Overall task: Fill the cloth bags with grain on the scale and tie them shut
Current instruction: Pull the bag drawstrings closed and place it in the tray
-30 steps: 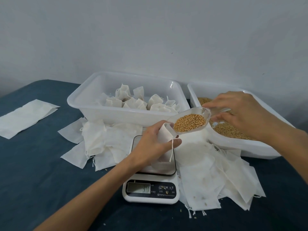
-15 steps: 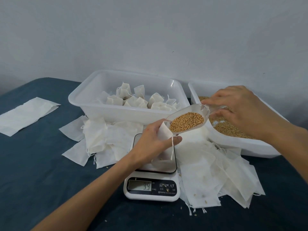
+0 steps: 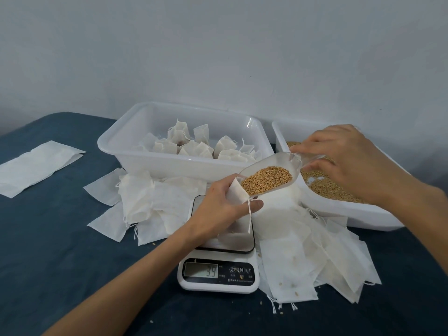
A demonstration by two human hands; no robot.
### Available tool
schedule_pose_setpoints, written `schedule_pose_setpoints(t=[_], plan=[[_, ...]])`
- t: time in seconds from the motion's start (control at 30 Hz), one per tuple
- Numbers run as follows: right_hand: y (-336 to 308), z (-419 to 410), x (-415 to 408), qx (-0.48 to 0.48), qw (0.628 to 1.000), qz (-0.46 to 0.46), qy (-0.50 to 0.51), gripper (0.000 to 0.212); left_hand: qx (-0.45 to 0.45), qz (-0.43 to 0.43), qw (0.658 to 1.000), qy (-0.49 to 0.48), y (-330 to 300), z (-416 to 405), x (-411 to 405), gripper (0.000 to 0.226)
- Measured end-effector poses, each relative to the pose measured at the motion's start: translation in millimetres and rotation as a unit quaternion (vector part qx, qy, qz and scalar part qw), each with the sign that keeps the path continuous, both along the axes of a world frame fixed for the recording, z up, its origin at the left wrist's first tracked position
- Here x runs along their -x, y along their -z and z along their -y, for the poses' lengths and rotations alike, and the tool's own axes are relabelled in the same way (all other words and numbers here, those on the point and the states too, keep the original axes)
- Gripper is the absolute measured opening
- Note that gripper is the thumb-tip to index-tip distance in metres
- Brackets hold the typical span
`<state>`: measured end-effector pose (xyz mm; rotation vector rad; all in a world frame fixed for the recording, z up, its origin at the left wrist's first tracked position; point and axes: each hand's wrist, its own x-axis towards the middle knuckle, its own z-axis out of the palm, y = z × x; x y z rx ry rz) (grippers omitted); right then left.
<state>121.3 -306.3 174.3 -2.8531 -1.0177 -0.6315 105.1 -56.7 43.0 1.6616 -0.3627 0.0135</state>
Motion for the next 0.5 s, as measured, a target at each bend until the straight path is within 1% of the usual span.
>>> schedule_pose_setpoints(t=[0.5], plan=[[-6.7,-3.6,6.6,0.014,1.000,0.000,0.012,0.037,0.006,0.009,1.000,0.005,1.5,-1.1,-1.2,0.026]])
